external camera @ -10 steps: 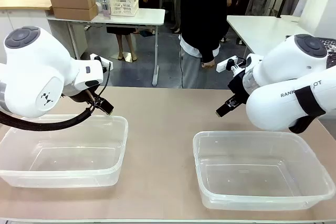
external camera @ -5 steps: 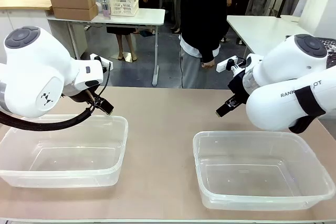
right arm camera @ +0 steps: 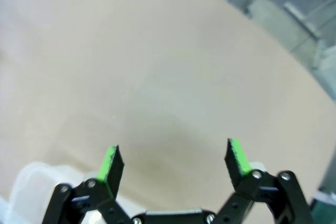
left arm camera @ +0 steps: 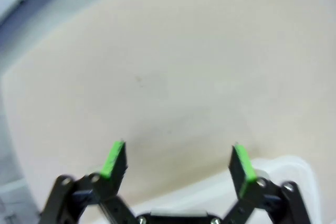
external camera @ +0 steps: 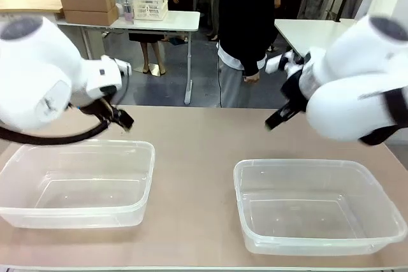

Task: Sort the waste into each basket.
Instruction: Pick up the Organizing box on the left side of the table and lift it.

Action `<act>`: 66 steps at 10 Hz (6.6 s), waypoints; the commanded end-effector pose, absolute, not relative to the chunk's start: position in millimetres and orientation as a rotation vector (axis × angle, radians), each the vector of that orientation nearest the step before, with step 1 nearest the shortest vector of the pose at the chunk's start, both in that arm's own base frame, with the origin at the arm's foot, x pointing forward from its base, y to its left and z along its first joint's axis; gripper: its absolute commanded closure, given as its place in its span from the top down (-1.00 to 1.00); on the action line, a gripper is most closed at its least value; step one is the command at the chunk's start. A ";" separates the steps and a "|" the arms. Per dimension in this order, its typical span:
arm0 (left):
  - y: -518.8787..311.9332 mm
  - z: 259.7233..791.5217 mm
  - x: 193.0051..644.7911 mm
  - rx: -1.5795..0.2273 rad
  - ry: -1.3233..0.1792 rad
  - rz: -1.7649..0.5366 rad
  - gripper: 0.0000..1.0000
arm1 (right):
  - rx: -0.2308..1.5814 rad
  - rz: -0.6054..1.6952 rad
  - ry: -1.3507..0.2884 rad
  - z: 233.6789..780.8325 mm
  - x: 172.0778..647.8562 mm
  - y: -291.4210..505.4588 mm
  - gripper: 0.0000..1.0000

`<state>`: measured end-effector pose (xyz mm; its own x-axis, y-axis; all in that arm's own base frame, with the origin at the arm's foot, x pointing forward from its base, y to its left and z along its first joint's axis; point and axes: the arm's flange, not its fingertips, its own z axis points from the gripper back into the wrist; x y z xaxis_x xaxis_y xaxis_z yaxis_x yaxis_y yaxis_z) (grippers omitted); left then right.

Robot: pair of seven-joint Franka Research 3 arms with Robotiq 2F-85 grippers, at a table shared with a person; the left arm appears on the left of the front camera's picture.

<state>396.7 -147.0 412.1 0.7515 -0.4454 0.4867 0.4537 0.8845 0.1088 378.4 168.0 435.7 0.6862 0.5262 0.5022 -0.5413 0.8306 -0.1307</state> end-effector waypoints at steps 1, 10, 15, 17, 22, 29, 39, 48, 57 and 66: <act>-154.5 495.0 341.0 0.008 -0.550 -0.383 1.00 | -0.014 0.513 -0.543 516.7 304.2 151.1 1.00; -129.4 552.3 243.4 -0.689 -0.306 -0.600 1.00 | 0.420 0.303 -0.424 572.2 218.9 93.4 1.00; -12.2 556.8 204.9 -1.140 -0.509 -0.108 1.00 | 1.363 -0.456 -0.532 568.9 199.8 -56.1 1.00; -1.0 551.1 208.0 -1.145 -0.500 -0.019 1.00 | 1.406 -0.565 -0.562 552.2 191.2 -81.6 1.00; 34.5 609.8 235.0 -1.150 -0.505 -0.059 1.00 | 1.142 -0.252 -0.441 588.3 198.6 -106.0 1.00; 34.5 609.8 235.0 -1.150 -0.505 -0.059 1.00 | 1.142 -0.252 -0.441 588.3 198.6 -106.0 1.00; 143.7 573.1 158.3 -0.305 -0.339 0.118 1.00 | 0.573 0.237 -0.249 515.7 189.1 309.9 1.00; 102.1 496.4 180.6 -0.239 -0.291 0.076 1.00 | 0.322 0.174 -0.203 478.8 233.3 453.3 1.00; 109.5 524.0 202.0 -0.208 -0.188 0.017 1.00 | 0.289 0.154 -0.168 453.5 249.6 473.1 1.00; 55.4 346.6 259.8 -0.205 -0.112 -0.054 1.00 | 0.160 -0.009 -0.034 383.4 282.9 513.9 1.00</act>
<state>295.1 100.1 455.4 0.9948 -0.0215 0.0992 0.0414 0.9783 -0.2031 278.4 485.7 383.0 0.9993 0.0193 0.0332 -0.0249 0.9838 0.1776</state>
